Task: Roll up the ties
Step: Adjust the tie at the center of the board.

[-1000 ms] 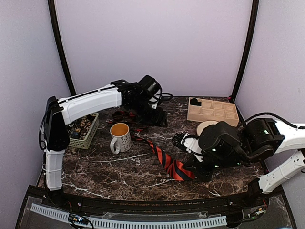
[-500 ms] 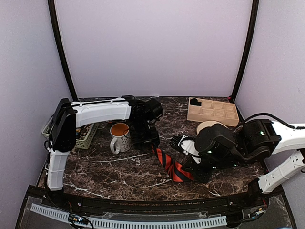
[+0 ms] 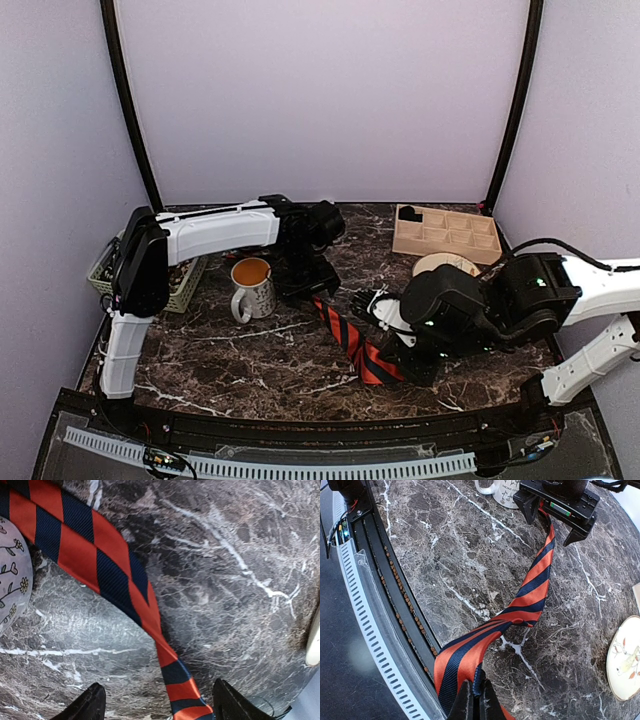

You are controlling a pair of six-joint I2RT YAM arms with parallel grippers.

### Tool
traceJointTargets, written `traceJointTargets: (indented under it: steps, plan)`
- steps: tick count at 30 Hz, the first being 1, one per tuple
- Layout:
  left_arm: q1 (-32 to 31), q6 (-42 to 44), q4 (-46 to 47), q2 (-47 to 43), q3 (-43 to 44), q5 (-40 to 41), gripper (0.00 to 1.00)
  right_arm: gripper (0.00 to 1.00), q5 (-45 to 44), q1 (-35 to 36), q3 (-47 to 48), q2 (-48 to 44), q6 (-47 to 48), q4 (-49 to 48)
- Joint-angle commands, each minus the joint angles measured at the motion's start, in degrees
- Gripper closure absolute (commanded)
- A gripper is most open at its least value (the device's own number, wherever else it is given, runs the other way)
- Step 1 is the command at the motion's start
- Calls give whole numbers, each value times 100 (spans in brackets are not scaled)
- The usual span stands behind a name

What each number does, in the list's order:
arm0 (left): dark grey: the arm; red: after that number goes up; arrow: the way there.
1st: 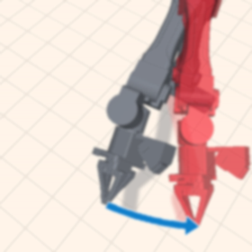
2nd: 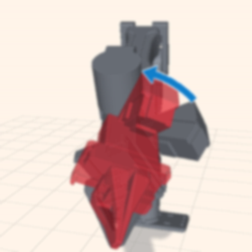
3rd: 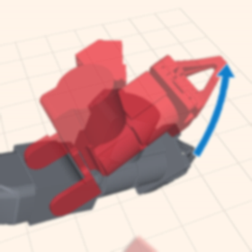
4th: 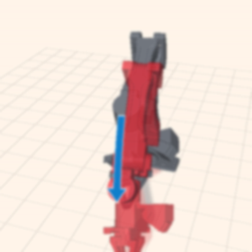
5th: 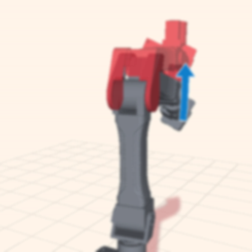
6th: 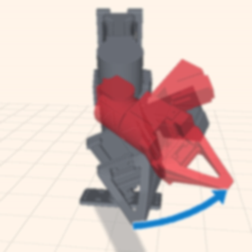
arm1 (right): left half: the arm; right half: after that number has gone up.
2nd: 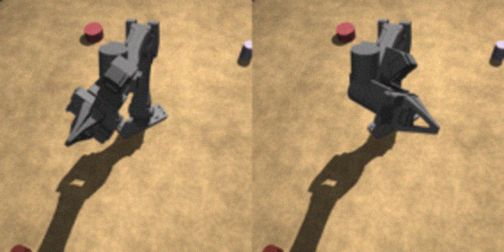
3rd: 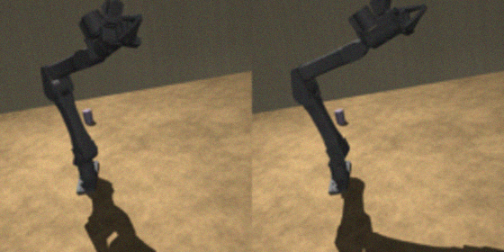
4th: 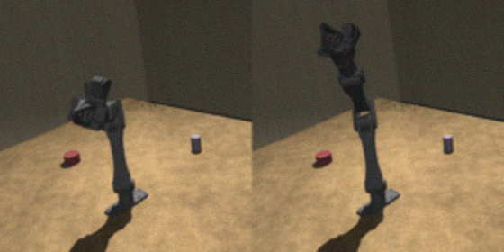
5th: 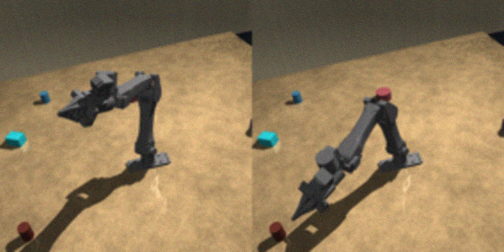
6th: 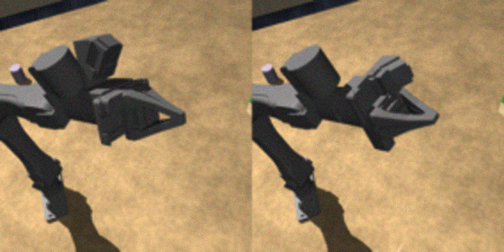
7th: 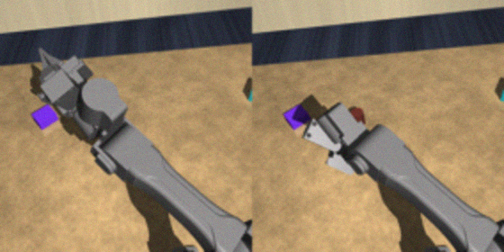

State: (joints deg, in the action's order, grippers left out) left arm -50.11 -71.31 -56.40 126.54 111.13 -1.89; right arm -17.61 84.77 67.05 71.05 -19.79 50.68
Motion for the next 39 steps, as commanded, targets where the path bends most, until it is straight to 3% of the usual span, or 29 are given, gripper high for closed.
traceJointTargets:
  steps: [1, 6, 10, 15, 18, 19, 24, 28, 29, 35, 39]
  plan:
    - [8, -360, -74, -143, 100, 186, 23, 100, 16, 53, 124, 40, 110, -32]
    - [27, -617, -194, 187, 80, -112, 23, 100, -19, 48, 191, 68, 150, 65]
    - [27, -653, -116, 297, -16, -111, 34, 100, -4, 48, 204, 68, 142, 132]
    - [181, -610, 565, 401, -196, -233, 66, 100, 78, 48, 136, 21, -30, 290]
    - [421, -349, 1101, 419, -170, -427, 98, 100, 146, 48, 108, -25, -169, 433]
    - [502, -209, 1264, 405, -109, -456, 100, 100, 174, 48, 107, -29, -233, 494]
    - [1067, 585, 2919, 8, -474, -823, 100, 100, 389, 65, 179, 138, -585, 1035]
    - [1741, 700, 6432, -435, -1853, -1950, 100, 100, 583, 66, 81, 626, -777, 1519]
    - [1844, 675, 6833, -423, -1980, -2127, 100, 100, 616, 66, 43, 848, -807, 1659]
    - [2083, 835, 7372, 78, -1697, -2924, 100, 100, 193, 7, 304, 2223, -1043, 2341]
    - [2106, 935, 7281, 359, -1558, -3136, 100, 100, 189, -457, 322, 2396, -1060, 2181]
